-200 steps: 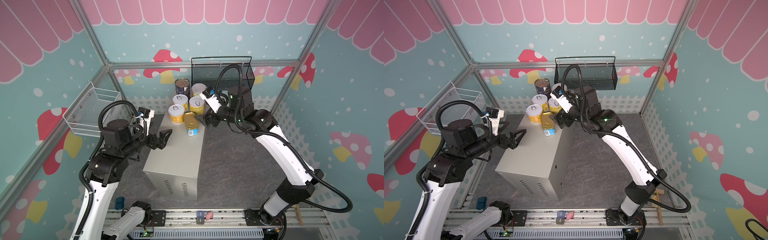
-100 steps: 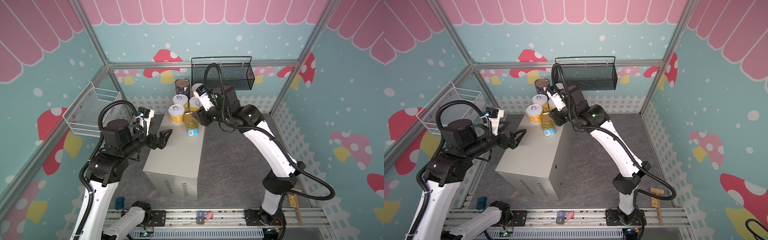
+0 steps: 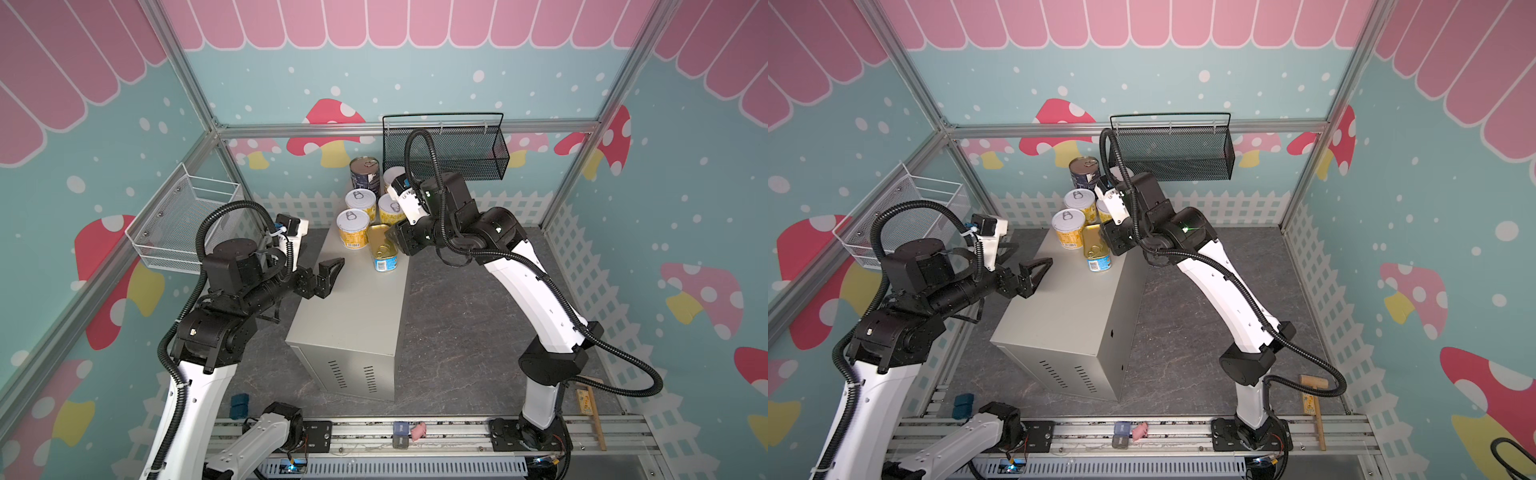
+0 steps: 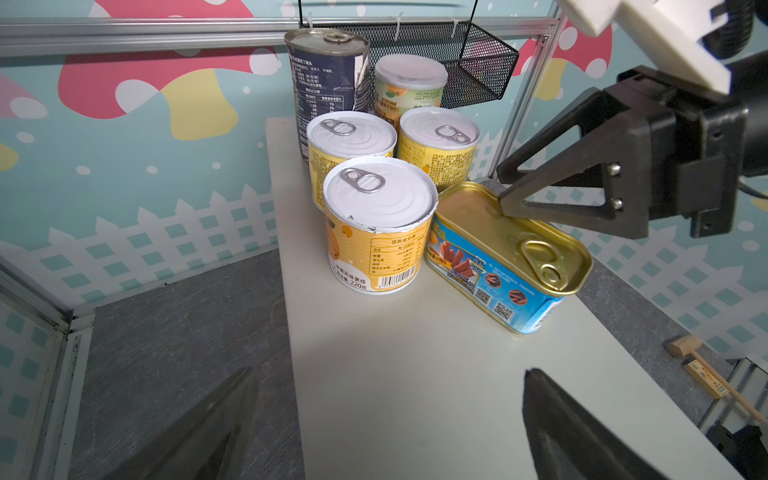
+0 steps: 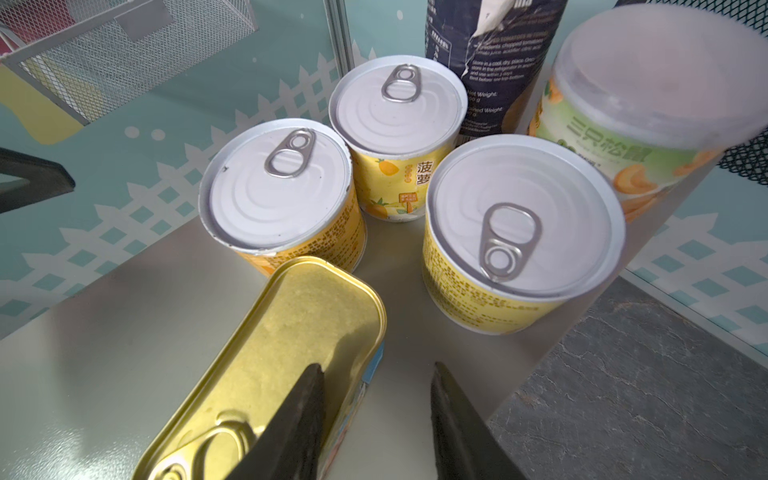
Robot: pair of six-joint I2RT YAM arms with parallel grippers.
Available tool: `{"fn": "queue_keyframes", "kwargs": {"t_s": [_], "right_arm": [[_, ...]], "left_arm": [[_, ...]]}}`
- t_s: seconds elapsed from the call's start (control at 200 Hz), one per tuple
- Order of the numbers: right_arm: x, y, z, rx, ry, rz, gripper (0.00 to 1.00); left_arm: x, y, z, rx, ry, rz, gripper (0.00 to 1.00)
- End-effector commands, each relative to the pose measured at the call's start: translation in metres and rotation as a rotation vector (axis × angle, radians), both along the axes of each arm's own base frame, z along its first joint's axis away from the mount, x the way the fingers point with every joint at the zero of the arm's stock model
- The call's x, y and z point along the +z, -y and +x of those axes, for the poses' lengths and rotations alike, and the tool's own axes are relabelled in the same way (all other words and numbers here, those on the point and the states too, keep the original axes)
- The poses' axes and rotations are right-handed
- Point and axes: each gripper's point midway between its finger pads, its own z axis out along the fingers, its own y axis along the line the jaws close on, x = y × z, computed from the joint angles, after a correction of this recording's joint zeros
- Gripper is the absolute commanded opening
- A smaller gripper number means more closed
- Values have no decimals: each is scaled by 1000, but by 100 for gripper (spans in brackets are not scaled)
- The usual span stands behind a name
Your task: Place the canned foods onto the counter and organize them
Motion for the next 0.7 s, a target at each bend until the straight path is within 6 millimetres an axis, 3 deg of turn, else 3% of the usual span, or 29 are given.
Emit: {"fn": "queue_keyframes", "kwargs": {"t_s": [0.0, 0.1, 0.38, 0.405, 0.695], "right_arm": [[-32, -4, -2, -5, -91, -64, 43], [-36, -6, -3, 0, -110, -66, 41], [-42, 13, -3, -68, -113, -118, 38], [-30, 20, -9, -75, -95, -102, 38], [-25, 31, -30, -79, -84, -114, 38]], "left_arm": [[4, 0, -3, -5, 19, -8, 99], [4, -1, -4, -5, 21, -7, 99], [4, 1, -4, -11, 21, -8, 99], [4, 2, -4, -13, 21, -9, 99], [5, 5, -3, -27, 15, -22, 99]]}}
